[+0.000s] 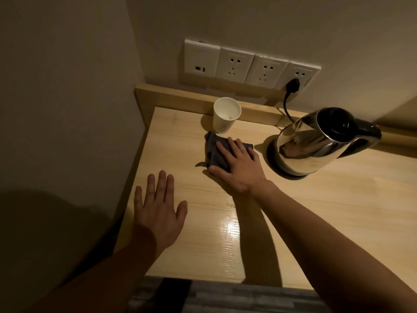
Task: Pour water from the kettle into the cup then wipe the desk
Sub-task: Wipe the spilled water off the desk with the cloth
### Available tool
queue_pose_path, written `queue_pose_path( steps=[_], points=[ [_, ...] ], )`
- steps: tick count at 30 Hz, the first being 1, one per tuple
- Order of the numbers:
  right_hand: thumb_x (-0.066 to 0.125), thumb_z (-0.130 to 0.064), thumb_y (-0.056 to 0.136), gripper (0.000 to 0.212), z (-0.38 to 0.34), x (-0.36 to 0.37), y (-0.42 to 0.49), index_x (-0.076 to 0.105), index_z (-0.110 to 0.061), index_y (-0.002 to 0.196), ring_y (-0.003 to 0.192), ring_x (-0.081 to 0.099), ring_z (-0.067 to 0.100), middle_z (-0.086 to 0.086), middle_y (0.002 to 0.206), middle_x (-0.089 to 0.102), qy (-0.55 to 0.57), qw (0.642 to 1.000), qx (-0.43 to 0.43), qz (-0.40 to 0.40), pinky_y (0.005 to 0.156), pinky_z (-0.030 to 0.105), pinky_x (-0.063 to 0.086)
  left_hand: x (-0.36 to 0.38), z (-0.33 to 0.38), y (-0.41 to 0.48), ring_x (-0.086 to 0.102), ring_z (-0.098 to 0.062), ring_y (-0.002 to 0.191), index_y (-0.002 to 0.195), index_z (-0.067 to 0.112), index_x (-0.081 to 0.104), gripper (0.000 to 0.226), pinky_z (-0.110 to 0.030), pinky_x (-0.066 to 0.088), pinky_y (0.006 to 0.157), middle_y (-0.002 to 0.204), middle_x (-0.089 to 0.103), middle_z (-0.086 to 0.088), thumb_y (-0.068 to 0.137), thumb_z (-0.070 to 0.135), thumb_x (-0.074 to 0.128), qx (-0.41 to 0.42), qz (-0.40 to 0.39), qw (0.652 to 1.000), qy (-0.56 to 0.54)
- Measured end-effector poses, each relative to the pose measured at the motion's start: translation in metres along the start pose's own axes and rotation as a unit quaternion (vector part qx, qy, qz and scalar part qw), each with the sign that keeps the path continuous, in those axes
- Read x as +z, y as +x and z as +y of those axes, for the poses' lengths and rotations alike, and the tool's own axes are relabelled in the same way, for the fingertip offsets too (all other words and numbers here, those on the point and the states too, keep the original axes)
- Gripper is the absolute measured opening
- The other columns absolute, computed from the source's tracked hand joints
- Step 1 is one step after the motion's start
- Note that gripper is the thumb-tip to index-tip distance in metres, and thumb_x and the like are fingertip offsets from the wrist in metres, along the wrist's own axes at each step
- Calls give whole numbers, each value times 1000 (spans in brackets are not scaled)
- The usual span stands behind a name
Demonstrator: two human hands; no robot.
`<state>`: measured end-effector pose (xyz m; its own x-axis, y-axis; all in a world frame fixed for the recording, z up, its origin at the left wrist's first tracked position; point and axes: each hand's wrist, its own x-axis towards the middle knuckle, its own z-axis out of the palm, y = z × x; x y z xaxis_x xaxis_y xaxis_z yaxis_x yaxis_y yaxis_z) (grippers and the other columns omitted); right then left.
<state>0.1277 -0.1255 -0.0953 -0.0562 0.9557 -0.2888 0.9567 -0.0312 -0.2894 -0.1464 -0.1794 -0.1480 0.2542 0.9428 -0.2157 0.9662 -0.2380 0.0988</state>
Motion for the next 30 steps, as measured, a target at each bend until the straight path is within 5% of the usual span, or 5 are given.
queue_pose_path(
  steps=[5,10,15,30],
  points=[
    [10,-90,91,77,6,19,2,1,-57,160,161,-14,18,-9,176,-3,-2,998,2,57,129,52,-5,-3,3,3,-15,-29,160,163,23,-19,83,-56,-3,127,172,-20,-6,94,68,-9,-14,2,1000,22],
    [12,-89,92,75,7,24,-6,5,-57,160,161,-13,21,-7,176,-2,-12,998,-10,61,128,52,-7,-4,5,0,4,-30,162,166,22,3,83,-56,6,126,175,0,-4,99,69,6,-11,33,999,14],
    [14,-89,91,77,7,32,-32,8,-56,160,161,-10,20,-7,176,-1,-14,998,-24,56,128,55,-3,3,0,4,-11,-26,161,162,26,-15,81,-54,-7,126,172,-18,0,96,72,-6,-8,34,999,4],
    [22,-83,97,71,-7,81,-157,13,-54,161,161,-13,16,-6,176,1,-16,996,-61,62,128,50,1,1,1,1,-7,-28,162,167,21,-3,83,-56,-3,128,177,-4,-4,98,68,4,-11,43,999,-6]
  ],
)
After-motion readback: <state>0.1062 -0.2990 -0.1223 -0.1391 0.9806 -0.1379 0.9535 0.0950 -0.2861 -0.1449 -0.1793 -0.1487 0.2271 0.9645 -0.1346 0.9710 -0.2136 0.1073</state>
